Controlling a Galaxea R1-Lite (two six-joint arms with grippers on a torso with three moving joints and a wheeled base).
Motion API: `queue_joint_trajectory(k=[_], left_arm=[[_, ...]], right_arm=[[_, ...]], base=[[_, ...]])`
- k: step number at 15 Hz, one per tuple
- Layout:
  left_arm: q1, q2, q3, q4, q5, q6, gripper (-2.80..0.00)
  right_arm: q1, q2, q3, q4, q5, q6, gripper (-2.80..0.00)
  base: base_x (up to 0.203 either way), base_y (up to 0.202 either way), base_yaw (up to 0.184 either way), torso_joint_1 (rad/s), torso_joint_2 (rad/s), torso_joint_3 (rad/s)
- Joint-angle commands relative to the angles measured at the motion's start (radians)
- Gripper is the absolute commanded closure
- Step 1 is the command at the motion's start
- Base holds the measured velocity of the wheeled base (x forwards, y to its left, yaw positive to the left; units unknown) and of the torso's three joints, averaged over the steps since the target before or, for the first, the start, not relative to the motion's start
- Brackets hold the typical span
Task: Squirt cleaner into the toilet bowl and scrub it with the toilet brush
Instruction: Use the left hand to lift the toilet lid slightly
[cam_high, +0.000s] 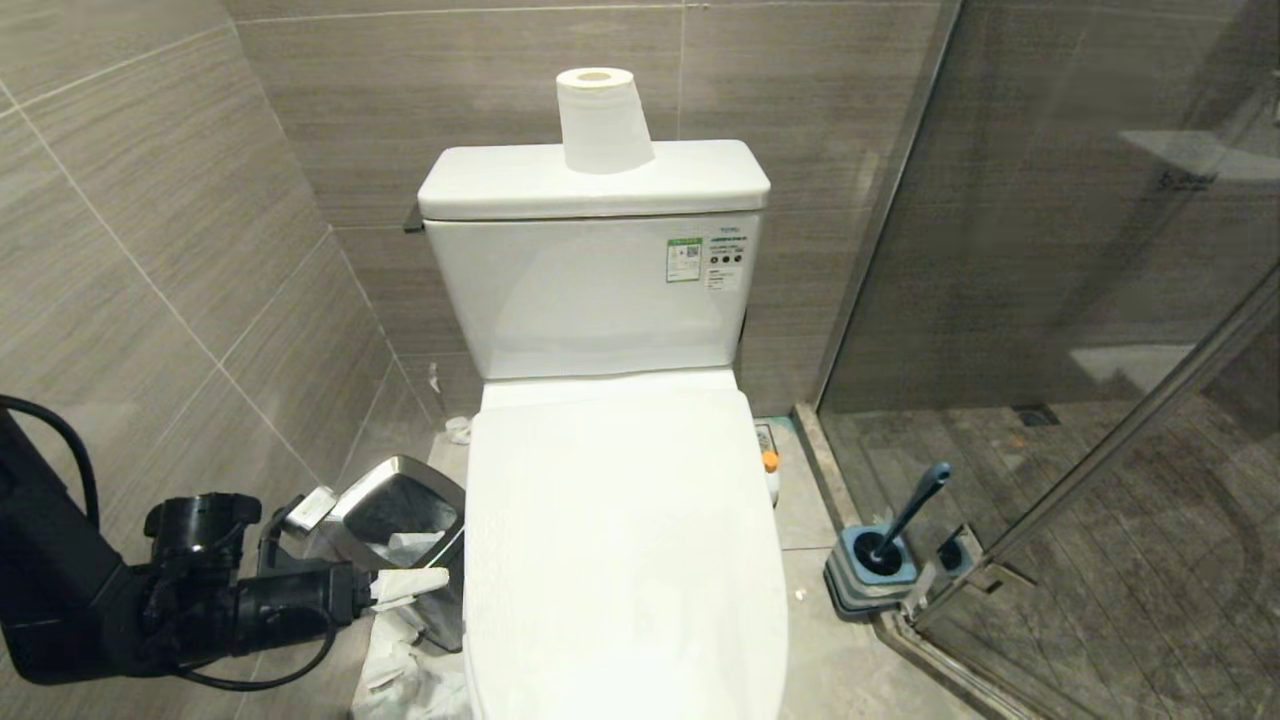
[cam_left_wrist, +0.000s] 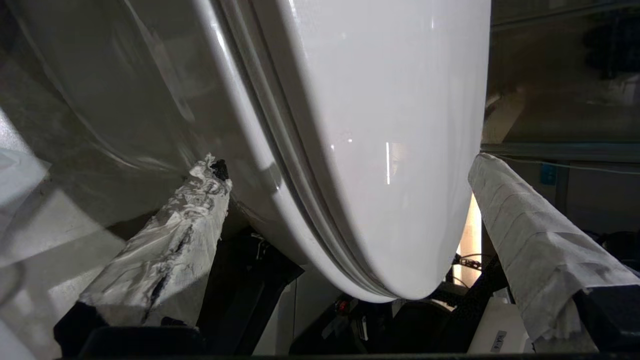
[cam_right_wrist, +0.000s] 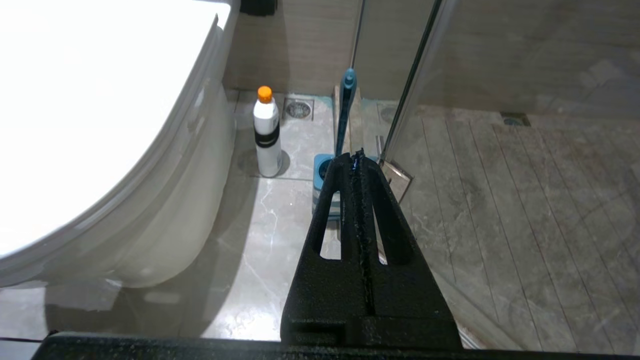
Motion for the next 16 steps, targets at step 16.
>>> queue_joint_trajectory(k=[16], left_arm=[[-0.064, -0.018, 0.132, -0.101, -0.177, 0.031, -2.8]], right_arm=[[0.0, 0.001, 0.0, 0.0, 0.001, -0.001, 0.0]], base=[[0.0, 0.0, 0.0, 0.001, 0.0, -0.034]])
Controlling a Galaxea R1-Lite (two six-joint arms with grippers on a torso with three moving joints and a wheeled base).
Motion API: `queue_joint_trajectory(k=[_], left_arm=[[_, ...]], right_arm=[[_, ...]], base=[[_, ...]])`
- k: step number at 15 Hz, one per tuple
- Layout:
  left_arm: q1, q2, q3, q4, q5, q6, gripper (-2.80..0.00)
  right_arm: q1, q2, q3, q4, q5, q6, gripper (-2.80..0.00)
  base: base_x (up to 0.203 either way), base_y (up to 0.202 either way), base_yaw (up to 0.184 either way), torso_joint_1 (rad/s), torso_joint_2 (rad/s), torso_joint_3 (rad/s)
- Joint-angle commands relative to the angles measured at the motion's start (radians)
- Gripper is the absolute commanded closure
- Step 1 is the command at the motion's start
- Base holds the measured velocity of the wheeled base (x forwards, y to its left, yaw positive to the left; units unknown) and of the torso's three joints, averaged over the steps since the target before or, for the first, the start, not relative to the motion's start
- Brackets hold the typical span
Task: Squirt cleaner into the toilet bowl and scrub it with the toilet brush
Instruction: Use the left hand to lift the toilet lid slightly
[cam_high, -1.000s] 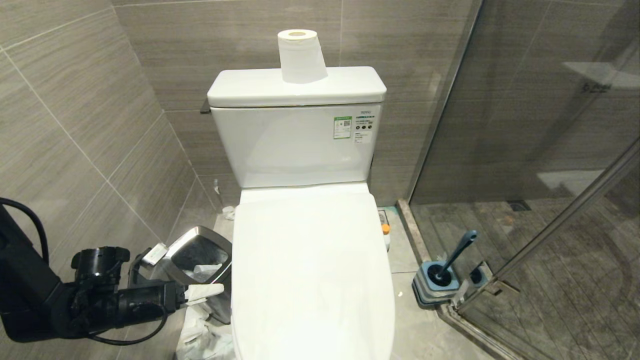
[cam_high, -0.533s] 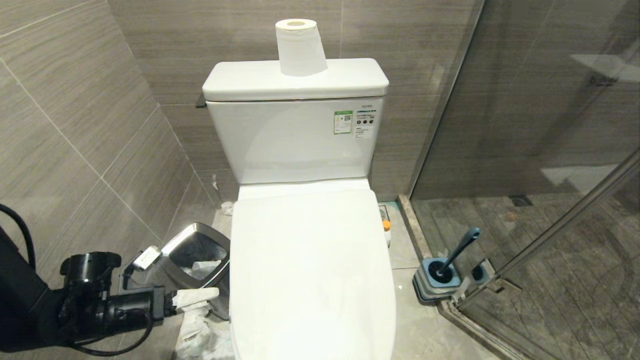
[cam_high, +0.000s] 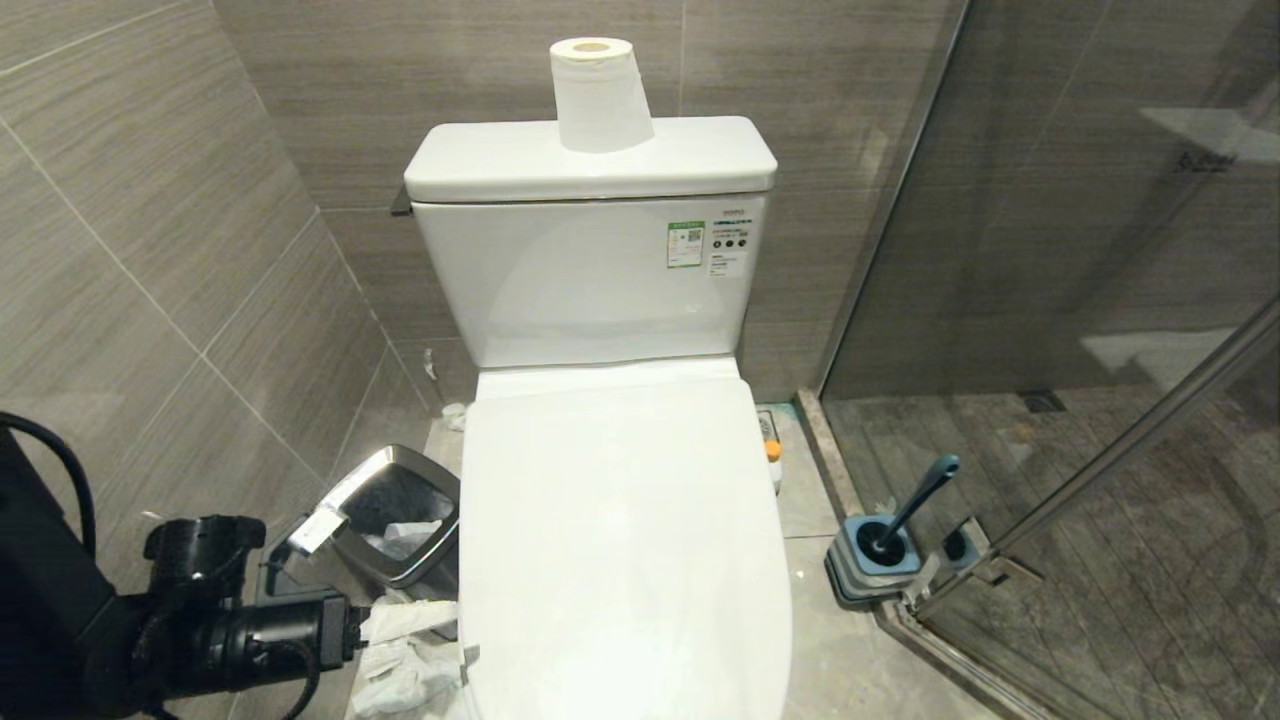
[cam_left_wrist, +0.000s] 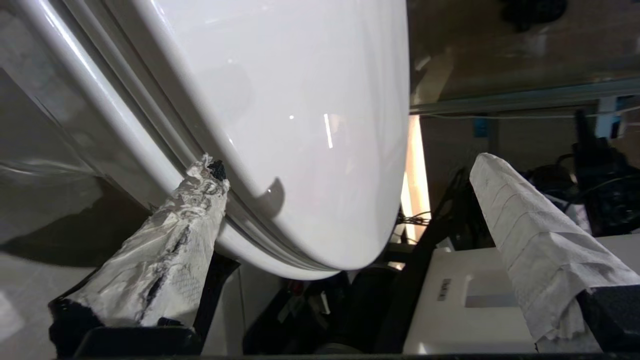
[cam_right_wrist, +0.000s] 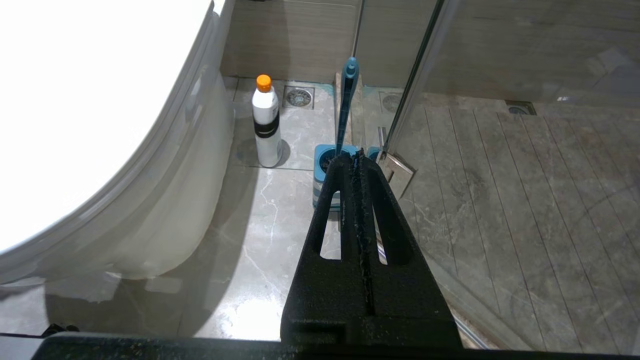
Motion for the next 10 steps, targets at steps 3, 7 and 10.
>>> queue_joint_trajectory(k=[3, 7, 10], left_arm=[[-0.031, 0.042, -0.004, -0.032, 0.019, 0.0, -2.8], [-0.047, 0.064, -0.008, -0.032, 0.06, 0.005, -2.8], [-0.062, 0.064, -0.008, -0.034, 0.06, 0.006, -2.8]], right_arm=[[0.001, 0.001, 0.0, 0.0, 0.001, -0.001, 0.0], [0.0, 0.002, 0.0, 0.0, 0.001, -0.001, 0.0], [0.0, 0.002, 0.0, 0.0, 0.001, -0.001, 0.0]], base=[[0.0, 0.0, 0.0, 0.0, 0.0, 0.0], [0.0, 0.0, 0.0, 0.0, 0.0, 0.0], [0.0, 0.0, 0.0, 0.0, 0.0, 0.0]])
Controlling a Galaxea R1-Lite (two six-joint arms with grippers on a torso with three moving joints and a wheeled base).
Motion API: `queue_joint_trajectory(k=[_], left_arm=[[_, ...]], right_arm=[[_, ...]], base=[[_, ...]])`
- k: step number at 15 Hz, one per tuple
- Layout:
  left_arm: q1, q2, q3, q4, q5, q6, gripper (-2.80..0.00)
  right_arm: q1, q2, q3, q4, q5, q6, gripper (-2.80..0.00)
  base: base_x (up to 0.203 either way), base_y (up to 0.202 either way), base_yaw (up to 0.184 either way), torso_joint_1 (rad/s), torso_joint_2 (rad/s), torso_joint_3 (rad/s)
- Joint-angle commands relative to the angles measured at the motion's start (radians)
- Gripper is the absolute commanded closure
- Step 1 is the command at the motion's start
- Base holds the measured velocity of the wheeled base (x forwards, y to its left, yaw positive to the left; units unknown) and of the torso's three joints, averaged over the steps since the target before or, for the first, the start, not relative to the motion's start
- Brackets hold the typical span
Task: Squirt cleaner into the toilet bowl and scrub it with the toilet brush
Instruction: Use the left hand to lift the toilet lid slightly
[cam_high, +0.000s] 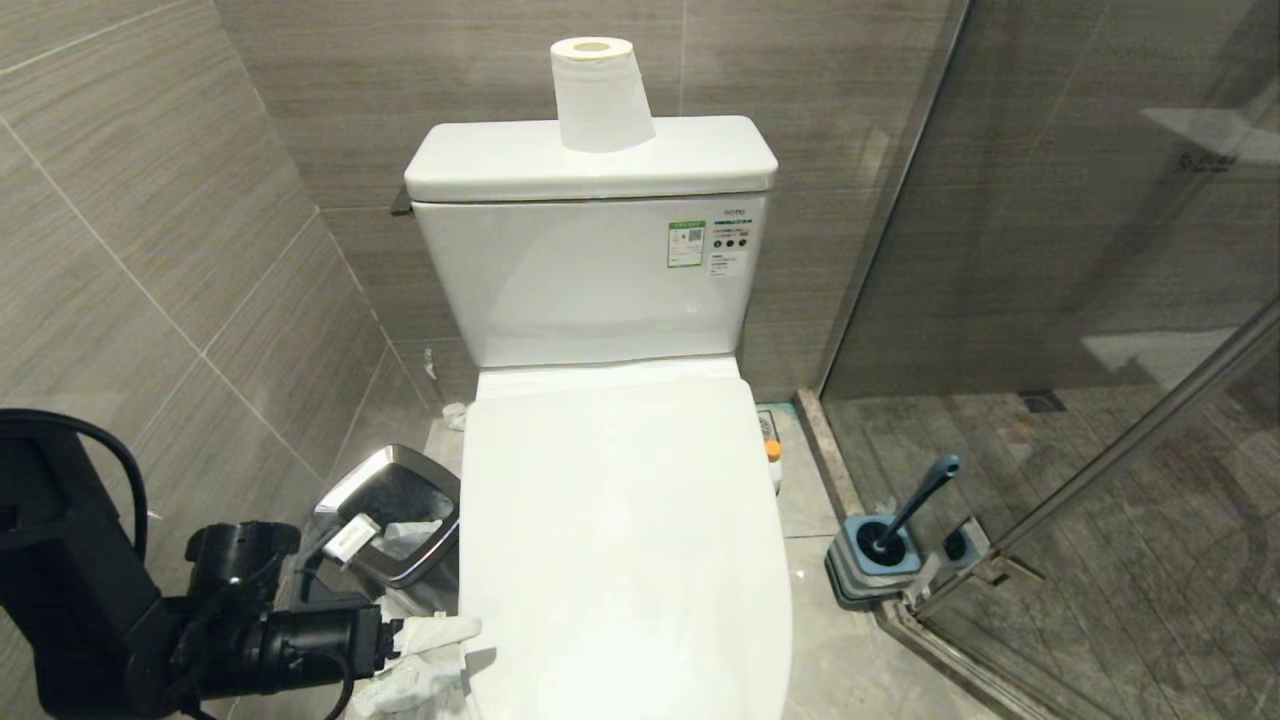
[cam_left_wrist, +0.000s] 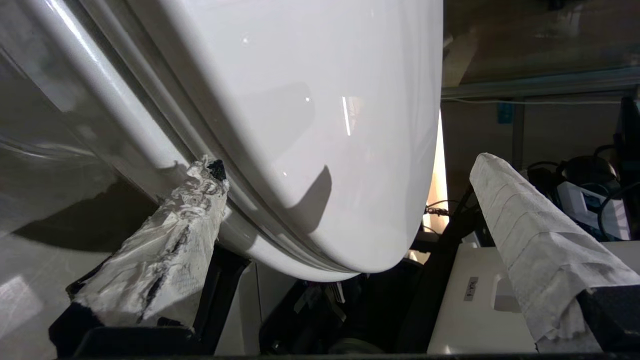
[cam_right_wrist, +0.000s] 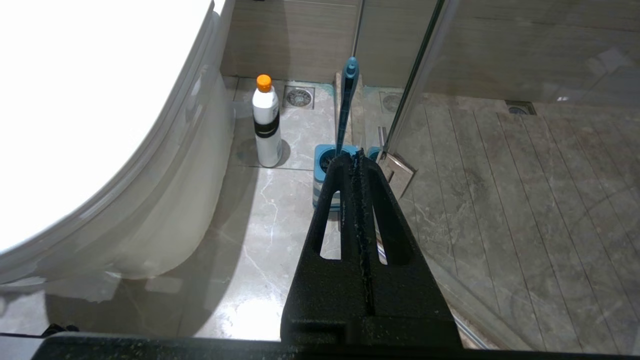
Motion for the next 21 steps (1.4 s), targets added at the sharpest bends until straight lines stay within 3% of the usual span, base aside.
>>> queue_joint_trajectory(k=[1, 13, 15, 21], left_arm=[[-0.005, -0.001, 0.0, -0.004, -0.007, -0.003, -2.8], [-0.093, 0.023, -0.002, -0.004, 0.027, 0.012, -2.8], [-0.11, 0.019, -0.002, -0.004, 0.015, 0.005, -2.8], [-0.116, -0.002, -0.009, -0.003, -0.107, -0.004, -2.8]], right_arm=[[0.001, 0.002, 0.0, 0.0, 0.0, -0.001, 0.0], [0.001, 0.002, 0.0, 0.0, 0.0, -0.001, 0.0], [0.001, 0.002, 0.0, 0.0, 0.0, -0.001, 0.0], [0.001, 0.002, 0.0, 0.0, 0.0, -0.001, 0.0]], base=[[0.0, 0.0, 0.0, 0.0, 0.0, 0.0], [0.0, 0.0, 0.0, 0.0, 0.0, 0.0], [0.0, 0.0, 0.0, 0.0, 0.0, 0.0], [0.0, 0.0, 0.0, 0.0, 0.0, 0.0]])
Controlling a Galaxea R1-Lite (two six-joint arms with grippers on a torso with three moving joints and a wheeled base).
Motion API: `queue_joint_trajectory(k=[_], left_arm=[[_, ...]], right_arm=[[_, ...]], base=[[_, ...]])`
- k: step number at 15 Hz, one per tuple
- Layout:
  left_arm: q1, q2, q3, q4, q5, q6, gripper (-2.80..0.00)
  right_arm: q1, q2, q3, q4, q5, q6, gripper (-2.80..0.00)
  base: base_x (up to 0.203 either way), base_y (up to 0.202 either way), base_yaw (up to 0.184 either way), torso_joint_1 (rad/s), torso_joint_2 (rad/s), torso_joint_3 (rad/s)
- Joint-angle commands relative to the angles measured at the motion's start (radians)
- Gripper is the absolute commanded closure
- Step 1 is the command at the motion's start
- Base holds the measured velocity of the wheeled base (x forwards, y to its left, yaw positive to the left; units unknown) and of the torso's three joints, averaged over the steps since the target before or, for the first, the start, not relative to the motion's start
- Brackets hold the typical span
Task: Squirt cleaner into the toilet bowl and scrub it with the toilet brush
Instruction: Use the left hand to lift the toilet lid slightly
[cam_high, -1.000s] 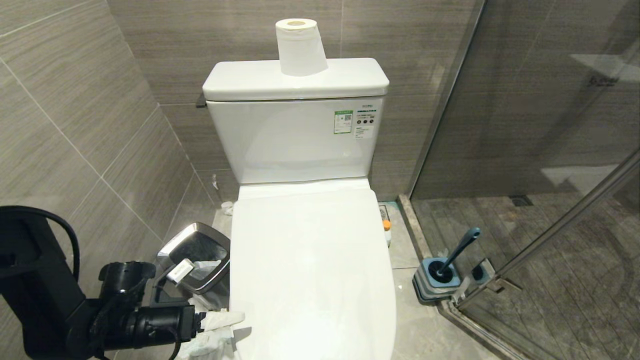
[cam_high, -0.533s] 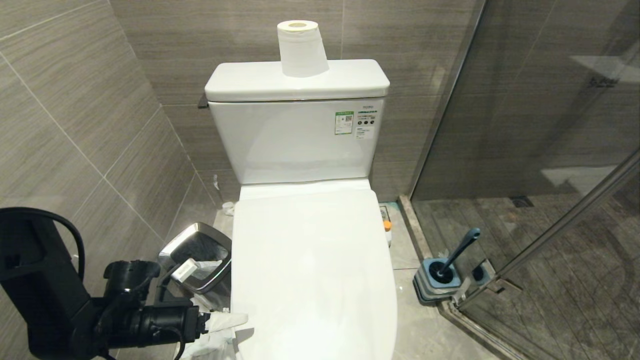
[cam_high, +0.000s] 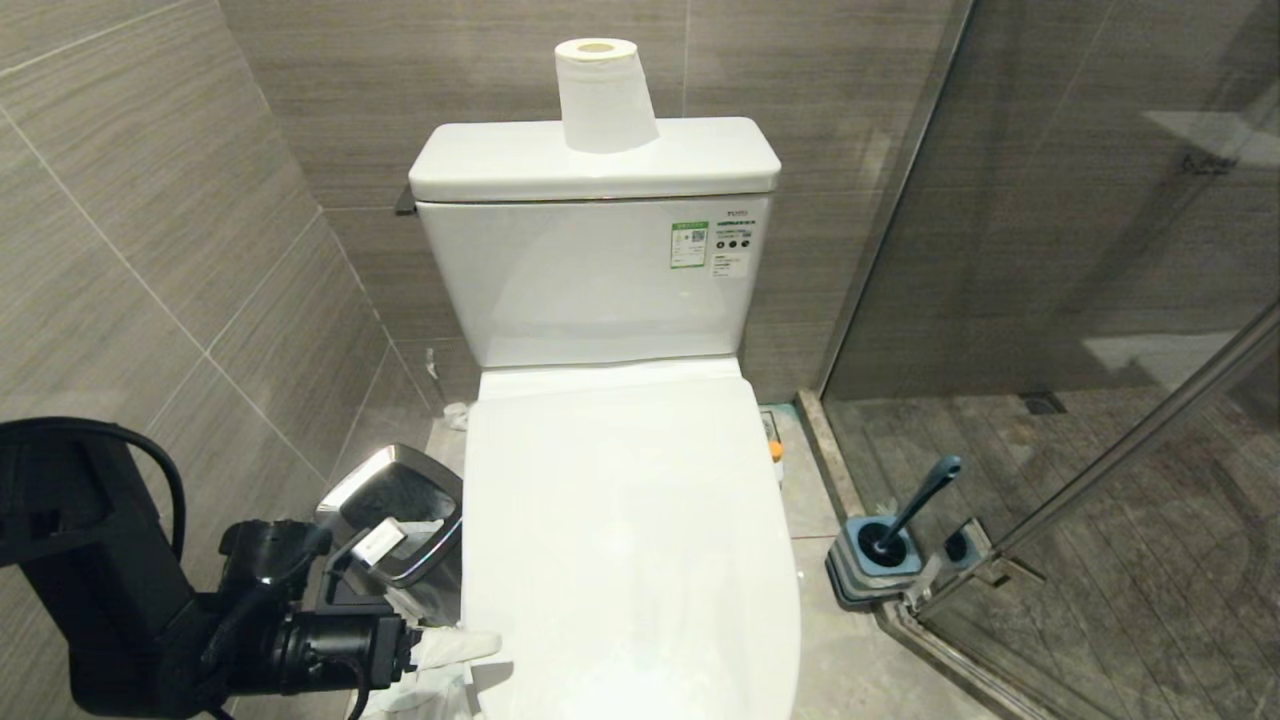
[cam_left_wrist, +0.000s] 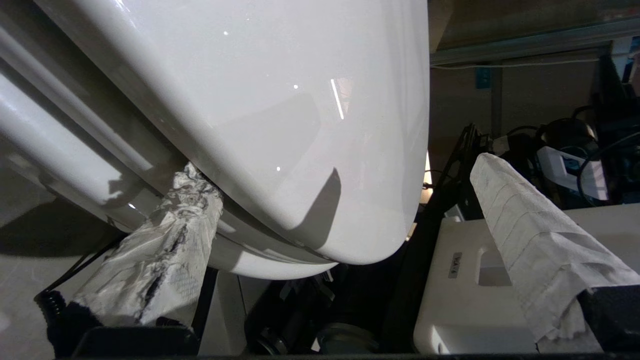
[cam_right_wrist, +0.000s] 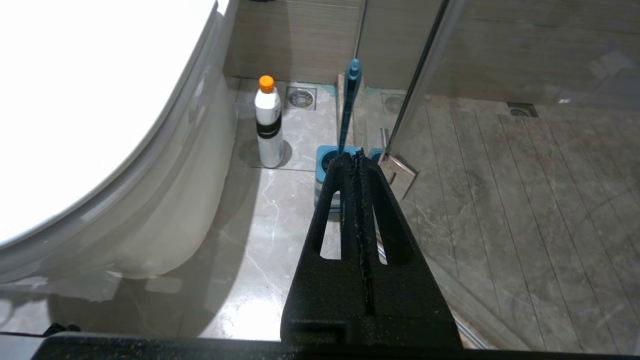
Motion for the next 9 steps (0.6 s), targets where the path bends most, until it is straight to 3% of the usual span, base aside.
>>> queue_joint_trajectory(k=[1, 9], left_arm=[[0.004, -0.017, 0.0, -0.006, -0.033, 0.0, -2.8], [0.016, -0.053, 0.013, 0.0, -0.032, 0.004, -2.8]], right_arm=[[0.001, 0.002, 0.0, -0.001, 0.001, -0.001, 0.0], [0.001, 0.002, 0.0, -0.001, 0.001, -0.001, 0.0]], base=[[0.0, 0.0, 0.0, 0.0, 0.0, 0.0], [0.0, 0.0, 0.0, 0.0, 0.0, 0.0]])
